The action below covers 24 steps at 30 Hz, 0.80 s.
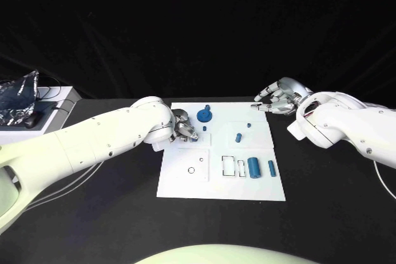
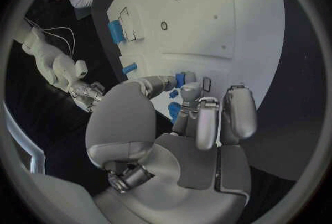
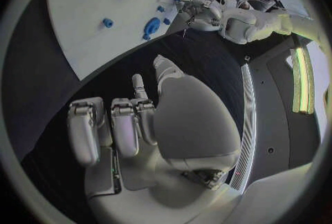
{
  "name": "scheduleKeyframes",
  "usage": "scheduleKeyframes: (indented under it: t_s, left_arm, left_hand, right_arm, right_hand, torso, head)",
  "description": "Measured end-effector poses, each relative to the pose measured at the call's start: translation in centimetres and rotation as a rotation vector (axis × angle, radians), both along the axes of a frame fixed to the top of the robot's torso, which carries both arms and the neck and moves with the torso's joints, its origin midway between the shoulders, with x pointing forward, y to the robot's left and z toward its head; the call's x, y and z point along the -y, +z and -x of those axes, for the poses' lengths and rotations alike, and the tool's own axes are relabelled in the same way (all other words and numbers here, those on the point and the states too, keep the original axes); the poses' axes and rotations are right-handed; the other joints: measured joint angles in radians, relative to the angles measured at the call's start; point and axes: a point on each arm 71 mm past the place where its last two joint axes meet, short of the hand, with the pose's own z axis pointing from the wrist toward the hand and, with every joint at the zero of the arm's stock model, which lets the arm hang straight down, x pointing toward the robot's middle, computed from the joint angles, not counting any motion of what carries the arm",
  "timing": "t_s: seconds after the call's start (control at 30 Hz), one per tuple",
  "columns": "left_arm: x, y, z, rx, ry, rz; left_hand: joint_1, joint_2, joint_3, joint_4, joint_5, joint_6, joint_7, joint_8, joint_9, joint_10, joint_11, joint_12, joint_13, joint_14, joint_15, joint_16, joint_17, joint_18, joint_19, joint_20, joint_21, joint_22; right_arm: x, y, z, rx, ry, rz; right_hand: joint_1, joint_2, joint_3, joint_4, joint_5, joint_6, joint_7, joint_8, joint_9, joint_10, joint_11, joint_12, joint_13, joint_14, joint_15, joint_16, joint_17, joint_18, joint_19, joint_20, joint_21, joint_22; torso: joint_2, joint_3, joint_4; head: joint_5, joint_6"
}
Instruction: Assemble the parts on the task board
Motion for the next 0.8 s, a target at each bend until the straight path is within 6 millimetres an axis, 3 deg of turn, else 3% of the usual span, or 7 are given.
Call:
scheduleKeyframes:
  t_s: [0.2, 0.4, 0.47, 0.63, 0.8]
  left_arm:
    - [0.06, -0.08, -0.10, 0.002, 0.012, 0.016]
    - [-0.07, -0.17, -0.21, 0.002, 0.024, 0.030]
    - [-0.13, -0.18, -0.23, 0.001, 0.026, 0.032]
    - [-0.22, -0.21, -0.30, -0.004, 0.030, 0.039]
    - [-0.32, -0.25, -0.41, -0.011, 0.033, 0.043]
  left_hand:
    - [-0.011, 0.004, 0.000, 0.000, 0.033, 0.026, -0.009, 0.000, -0.007, 0.018, -0.004, 0.005, 0.012, 0.000, -0.007, 0.006, 0.000, 0.000, 0.007, 0.000, 0.008, 0.014]
    - [-0.022, -0.006, -0.021, -0.021, 0.130, 0.059, -0.020, -0.003, -0.049, 0.048, -0.013, 0.009, 0.027, 0.000, -0.018, 0.011, 0.000, 0.000, 0.017, -0.010, 0.020, 0.026]
    - [-0.023, -0.008, -0.026, -0.026, 0.148, 0.065, -0.019, -0.005, -0.051, 0.053, -0.018, 0.013, 0.034, 0.000, -0.018, 0.011, 0.000, 0.000, 0.018, -0.011, 0.020, 0.027]
    - [-0.028, -0.013, -0.027, -0.027, 0.155, 0.067, -0.018, 0.000, -0.057, 0.057, -0.015, 0.014, 0.035, 0.000, -0.018, 0.011, 0.000, 0.000, 0.018, -0.011, 0.020, 0.027]
    - [-0.031, -0.015, -0.031, -0.031, 0.155, 0.074, -0.025, 0.000, -0.059, 0.068, -0.025, 0.015, 0.035, 0.000, -0.018, 0.011, 0.000, 0.000, 0.018, -0.011, 0.020, 0.027]
  right_arm:
    - [-0.04, -0.05, 0.00, -0.002, 0.001, 0.000]
    - [-0.05, -0.13, 0.00, -0.004, 0.002, 0.001]
    - [-0.05, -0.15, 0.00, -0.004, 0.002, 0.001]
    - [-0.06, -0.18, 0.01, -0.006, 0.003, 0.002]
    - [-0.08, -0.21, 0.01, -0.008, 0.004, 0.002]
  right_hand:
    - [0.000, 0.000, 0.000, 0.000, 0.000, 0.000, 0.000, 0.000, 0.000, 0.000, 0.000, 0.000, 0.000, 0.000, 0.000, 0.000, 0.000, 0.000, 0.000, 0.000, 0.000, 0.000]
    - [0.000, 0.000, 0.000, 0.000, 0.000, 0.000, 0.000, 0.000, 0.000, 0.000, 0.000, 0.000, 0.000, 0.000, 0.000, 0.000, 0.000, 0.000, 0.000, 0.000, 0.000, 0.000]
    - [0.000, 0.000, 0.000, 0.000, 0.000, 0.000, 0.000, 0.000, 0.000, 0.000, 0.000, 0.000, 0.000, 0.000, 0.000, 0.000, 0.000, 0.000, 0.000, 0.000, 0.000, 0.000]
    - [0.000, 0.000, 0.000, 0.000, 0.000, 0.000, 0.000, 0.000, 0.000, 0.000, 0.000, 0.000, 0.000, 0.000, 0.000, 0.000, 0.000, 0.000, 0.000, 0.000, 0.000, 0.000]
    - [0.000, 0.000, 0.000, 0.000, 0.000, 0.000, 0.000, 0.000, 0.001, 0.000, 0.000, 0.000, 0.000, 0.000, 0.000, 0.000, 0.000, 0.000, 0.000, 0.000, 0.000, 0.000]
  torso:
    - [0.000, 0.0000, -0.0001]
    - [0.000, 0.0005, -0.0002]
    - [0.000, 0.0006, -0.0001]
    - [0.000, 0.0006, 0.0001]
    - [0.000, 0.0008, 0.0002]
  head:
    - [0.002, 0.001]
    - [0.003, 0.000]
    - [0.003, -0.001]
    - [0.003, -0.001]
    - [0.003, 0.000]
